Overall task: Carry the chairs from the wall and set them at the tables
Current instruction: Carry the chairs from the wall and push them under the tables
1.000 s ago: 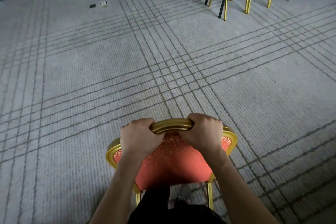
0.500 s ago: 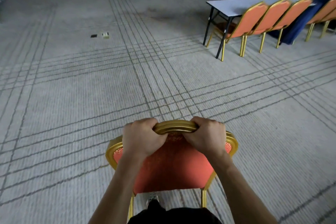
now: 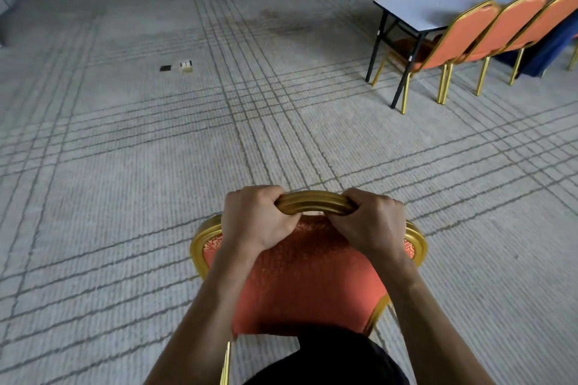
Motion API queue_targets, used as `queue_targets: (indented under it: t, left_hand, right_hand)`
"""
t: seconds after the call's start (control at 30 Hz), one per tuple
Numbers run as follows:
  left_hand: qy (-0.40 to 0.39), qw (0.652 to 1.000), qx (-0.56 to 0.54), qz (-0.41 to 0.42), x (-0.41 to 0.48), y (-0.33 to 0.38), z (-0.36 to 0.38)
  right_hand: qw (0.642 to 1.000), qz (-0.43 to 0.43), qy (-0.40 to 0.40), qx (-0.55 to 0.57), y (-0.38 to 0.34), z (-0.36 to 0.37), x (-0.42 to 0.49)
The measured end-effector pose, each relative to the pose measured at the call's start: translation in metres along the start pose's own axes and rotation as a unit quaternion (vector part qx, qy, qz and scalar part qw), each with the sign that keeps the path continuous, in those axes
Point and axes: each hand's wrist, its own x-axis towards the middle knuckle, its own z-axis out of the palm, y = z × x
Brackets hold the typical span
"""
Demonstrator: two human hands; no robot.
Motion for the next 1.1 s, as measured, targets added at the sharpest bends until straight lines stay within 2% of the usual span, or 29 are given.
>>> queue_targets:
  t: [0.2,0.47,0.8,1.1]
  left_hand:
    - [0.016,1.000,0.022,-0.016,0.097,-0.015,0.052]
    - [0.045,0.999,0.026,-0.017,0.215,-0.051,0.097]
    - [0.032,0.999,-0.025,-0.021,0.420,-0.161,0.176]
    - [0.026,0.998,-0.055,0.007,0.592,-0.228,0.213]
  right_hand:
    - [0.998,-0.046,-0.017,0.043,0.035,0.054,0.111]
    - [0.994,-0.087,-0.015,0.069,0.046,0.109,0.240]
    - [0.995,-0.074,-0.046,0.037,0.031,0.239,0.445]
    - [0.998,-0.060,0.010,0.027,0.013,0.309,0.600]
